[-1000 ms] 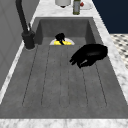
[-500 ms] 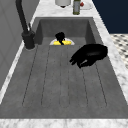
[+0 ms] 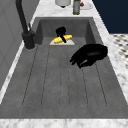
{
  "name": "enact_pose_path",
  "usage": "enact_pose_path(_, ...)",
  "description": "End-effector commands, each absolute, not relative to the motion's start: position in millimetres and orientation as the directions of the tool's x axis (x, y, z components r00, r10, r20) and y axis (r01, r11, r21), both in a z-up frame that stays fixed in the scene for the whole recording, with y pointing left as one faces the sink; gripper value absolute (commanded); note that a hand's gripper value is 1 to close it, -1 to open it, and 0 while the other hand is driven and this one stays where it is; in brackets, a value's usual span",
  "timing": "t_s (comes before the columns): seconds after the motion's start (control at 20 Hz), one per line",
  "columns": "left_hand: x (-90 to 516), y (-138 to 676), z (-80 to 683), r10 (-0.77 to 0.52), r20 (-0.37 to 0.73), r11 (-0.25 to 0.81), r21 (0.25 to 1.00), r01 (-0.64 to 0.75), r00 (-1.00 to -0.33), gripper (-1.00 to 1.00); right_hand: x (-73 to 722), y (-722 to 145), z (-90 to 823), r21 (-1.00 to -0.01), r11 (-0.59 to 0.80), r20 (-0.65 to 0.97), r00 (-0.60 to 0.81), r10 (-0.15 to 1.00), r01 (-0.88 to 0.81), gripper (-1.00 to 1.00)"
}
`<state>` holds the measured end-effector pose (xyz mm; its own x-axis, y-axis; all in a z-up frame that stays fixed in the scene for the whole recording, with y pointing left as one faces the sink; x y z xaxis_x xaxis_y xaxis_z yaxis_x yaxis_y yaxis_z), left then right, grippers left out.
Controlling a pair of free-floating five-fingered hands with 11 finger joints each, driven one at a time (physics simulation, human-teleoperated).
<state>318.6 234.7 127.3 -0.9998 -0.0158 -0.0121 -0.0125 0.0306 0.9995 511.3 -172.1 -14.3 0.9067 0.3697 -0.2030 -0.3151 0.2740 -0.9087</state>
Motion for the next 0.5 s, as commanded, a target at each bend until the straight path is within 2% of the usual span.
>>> enact_pose_path(0.0, 318.6, 234.7, 127.3, -0.016, -0.012, 0.031, 0.999, -0.013, -1.0, 0.0, 488.4, -177.6, 13.0, -0.921, 0.25, -0.185, 0.9, 0.394, -0.299, 1.0)
enact_pose_path(0.45, 318.6, 234.7, 127.3, -0.016, -0.012, 0.031, 0.999, -0.013, -1.0, 0.0, 448.1, -198.9, 48.3, -0.921, 0.267, -0.139, 0.879, 0.456, -0.285, 1.0)
